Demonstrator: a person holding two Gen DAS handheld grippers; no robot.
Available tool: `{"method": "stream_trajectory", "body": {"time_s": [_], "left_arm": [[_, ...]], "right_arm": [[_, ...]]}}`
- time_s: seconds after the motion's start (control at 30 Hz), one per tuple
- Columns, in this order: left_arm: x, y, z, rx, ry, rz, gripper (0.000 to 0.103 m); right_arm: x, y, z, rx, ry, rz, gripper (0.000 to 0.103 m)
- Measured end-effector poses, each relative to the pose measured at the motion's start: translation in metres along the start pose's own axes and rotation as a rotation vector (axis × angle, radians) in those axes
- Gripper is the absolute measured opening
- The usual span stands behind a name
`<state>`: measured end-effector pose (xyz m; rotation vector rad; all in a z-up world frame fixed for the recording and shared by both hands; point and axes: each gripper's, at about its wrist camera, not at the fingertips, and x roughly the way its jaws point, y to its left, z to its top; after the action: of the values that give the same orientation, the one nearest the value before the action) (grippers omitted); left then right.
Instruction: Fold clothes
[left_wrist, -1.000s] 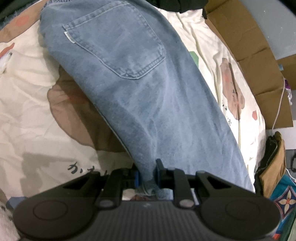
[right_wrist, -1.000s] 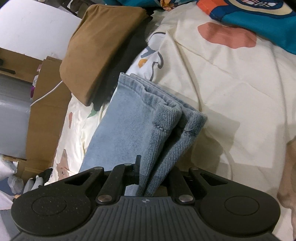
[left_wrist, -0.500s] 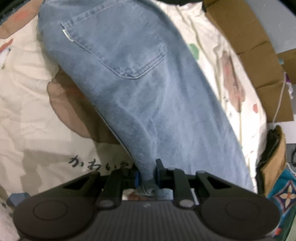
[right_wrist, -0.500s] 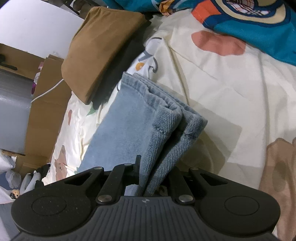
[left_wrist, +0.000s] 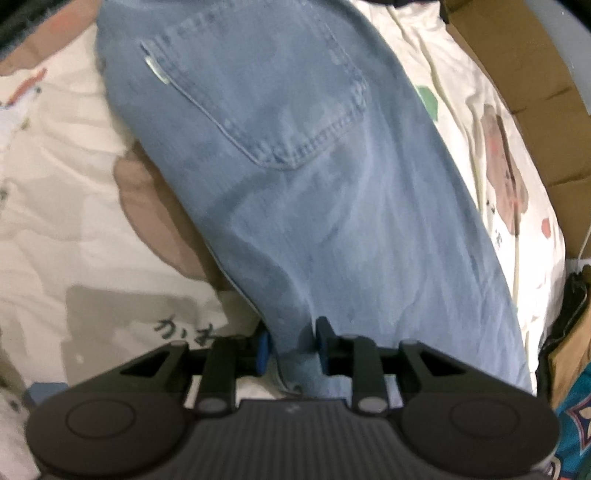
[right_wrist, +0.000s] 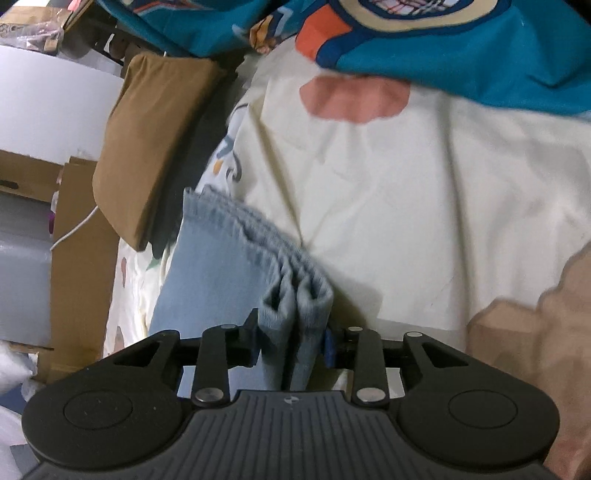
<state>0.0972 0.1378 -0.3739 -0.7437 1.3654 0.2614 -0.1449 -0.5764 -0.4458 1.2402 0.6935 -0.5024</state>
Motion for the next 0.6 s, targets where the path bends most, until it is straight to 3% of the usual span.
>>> {"method": "stream_trajectory", "body": {"time_s": [0.13,0.27,0.47,0.6], "left_arm": [[-0.015,-0.001,0.008,0.017,-0.018,0.018,0.026],[-0.029,0.002,0.014,0.034,-0.066,0.015,0.031],[-0.049,-0.002,0.043,0.058,-0.127,0.016,0.032],[-0.050,-0.004,0.060,0.075,-0.147,0.039,0.033]], "right_arm": [[-0.001,-0.007,0.016,0.008,-0.005,0.009,0.041],[0.009,-0.007,0.031,-0.030,0.069,0.029,0.041],[0.029,0.012,0.047,-0.201,0.212,0.041,0.041],[0.045,0.033,0.049,-0.396,0.310,-0.008,0.041]]}}
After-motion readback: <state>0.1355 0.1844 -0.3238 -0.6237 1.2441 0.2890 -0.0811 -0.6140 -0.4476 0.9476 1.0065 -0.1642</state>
